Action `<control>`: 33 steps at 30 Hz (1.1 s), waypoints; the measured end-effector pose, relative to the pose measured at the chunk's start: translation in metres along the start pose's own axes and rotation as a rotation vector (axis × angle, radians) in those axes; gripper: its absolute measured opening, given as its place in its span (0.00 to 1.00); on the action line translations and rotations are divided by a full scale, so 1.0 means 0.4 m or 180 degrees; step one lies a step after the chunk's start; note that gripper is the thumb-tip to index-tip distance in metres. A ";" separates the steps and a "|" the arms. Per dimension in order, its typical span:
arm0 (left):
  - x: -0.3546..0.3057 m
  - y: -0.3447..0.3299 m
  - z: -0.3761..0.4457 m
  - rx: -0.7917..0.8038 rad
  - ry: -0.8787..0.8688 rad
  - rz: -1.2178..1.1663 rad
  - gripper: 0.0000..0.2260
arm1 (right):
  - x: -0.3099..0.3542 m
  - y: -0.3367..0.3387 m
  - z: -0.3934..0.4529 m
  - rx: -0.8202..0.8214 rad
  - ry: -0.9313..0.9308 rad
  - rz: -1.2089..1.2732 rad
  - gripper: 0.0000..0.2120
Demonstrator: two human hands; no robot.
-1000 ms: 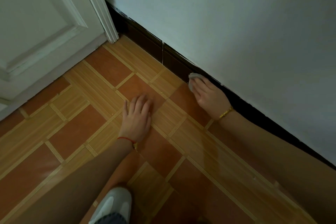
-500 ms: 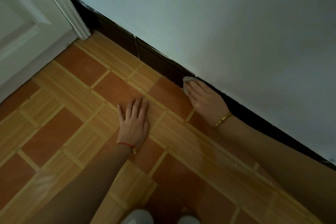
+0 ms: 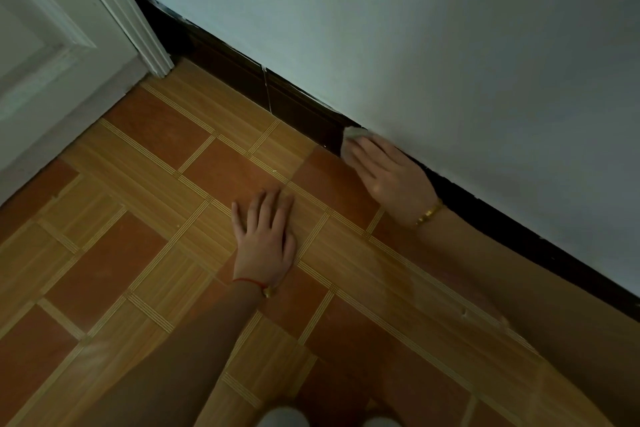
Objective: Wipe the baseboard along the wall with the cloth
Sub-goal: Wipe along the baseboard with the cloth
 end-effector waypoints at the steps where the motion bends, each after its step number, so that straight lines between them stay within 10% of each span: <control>1: -0.001 0.000 0.001 -0.0009 -0.0004 -0.0004 0.26 | -0.002 0.011 -0.034 0.0003 -0.0058 0.0074 0.17; 33: -0.005 0.004 0.002 -0.0144 0.0046 -0.0052 0.24 | 0.000 0.005 -0.022 0.0103 0.0138 -0.0111 0.15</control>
Point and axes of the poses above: each hand's wrist, its own z-axis towards the middle knuckle, its own y-axis out of the back of the hand, x = y × z, the point moved 3 cm from there along z, towards the middle knuckle, and after that the axes turned 2 degrees about -x, right-handed, at the moved point
